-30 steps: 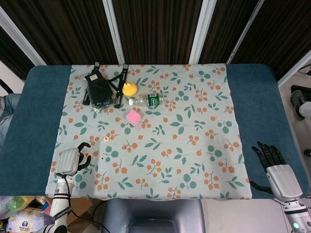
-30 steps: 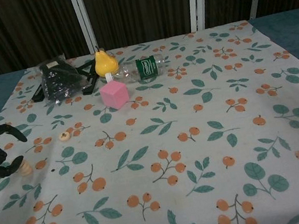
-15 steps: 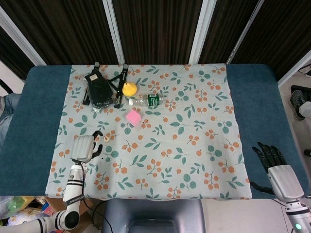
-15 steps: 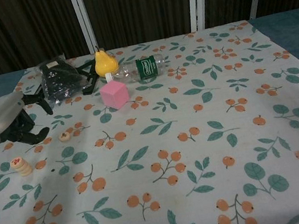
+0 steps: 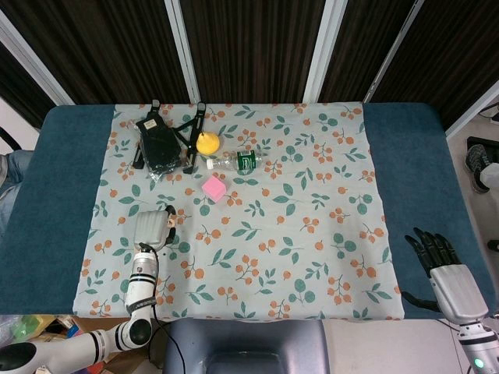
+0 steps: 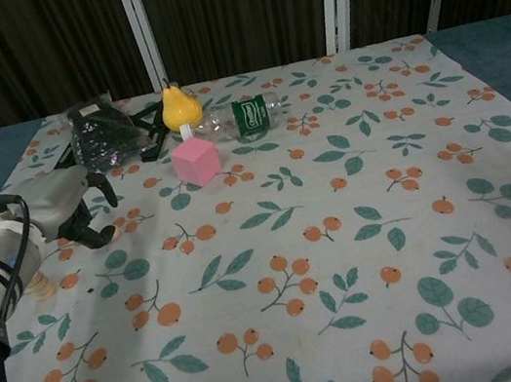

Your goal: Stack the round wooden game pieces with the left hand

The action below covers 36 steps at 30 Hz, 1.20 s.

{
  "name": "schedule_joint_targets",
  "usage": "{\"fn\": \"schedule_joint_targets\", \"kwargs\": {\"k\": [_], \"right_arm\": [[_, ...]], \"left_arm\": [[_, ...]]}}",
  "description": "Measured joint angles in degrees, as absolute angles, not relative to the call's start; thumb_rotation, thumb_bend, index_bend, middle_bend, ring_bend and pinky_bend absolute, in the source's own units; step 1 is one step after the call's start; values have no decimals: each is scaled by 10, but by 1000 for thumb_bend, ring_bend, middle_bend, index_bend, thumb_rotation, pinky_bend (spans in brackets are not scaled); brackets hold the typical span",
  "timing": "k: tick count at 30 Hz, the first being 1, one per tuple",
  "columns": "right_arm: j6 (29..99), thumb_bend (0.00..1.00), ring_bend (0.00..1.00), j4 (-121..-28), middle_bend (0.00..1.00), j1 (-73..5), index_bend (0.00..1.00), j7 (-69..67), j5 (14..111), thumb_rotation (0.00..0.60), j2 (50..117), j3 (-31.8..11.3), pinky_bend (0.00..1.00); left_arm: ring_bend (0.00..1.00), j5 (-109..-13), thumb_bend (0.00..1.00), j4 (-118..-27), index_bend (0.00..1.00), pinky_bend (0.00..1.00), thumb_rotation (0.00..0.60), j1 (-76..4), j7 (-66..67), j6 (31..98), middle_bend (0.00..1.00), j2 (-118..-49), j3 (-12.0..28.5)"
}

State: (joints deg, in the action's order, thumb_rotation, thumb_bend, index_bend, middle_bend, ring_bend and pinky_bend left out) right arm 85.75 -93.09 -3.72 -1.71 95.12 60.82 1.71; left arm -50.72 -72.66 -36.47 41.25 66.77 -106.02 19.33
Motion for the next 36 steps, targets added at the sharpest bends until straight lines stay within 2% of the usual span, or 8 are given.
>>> {"fn": "schedule_joint_targets", "kwargs": {"k": [12, 36], "right_arm": [[862, 205, 0, -929, 0, -36, 0, -26, 951, 600, 606, 16, 32], [864, 204, 0, -928, 0, -35, 0, -25, 950, 600, 607, 15, 32]], "left_arm": [[1000, -498, 395, -637, 373, 1000, 600, -387, 409, 659, 1000, -1104, 184], [1000, -503, 391, -588, 421, 1000, 600, -392, 388, 650, 1000, -1120, 178]]}}
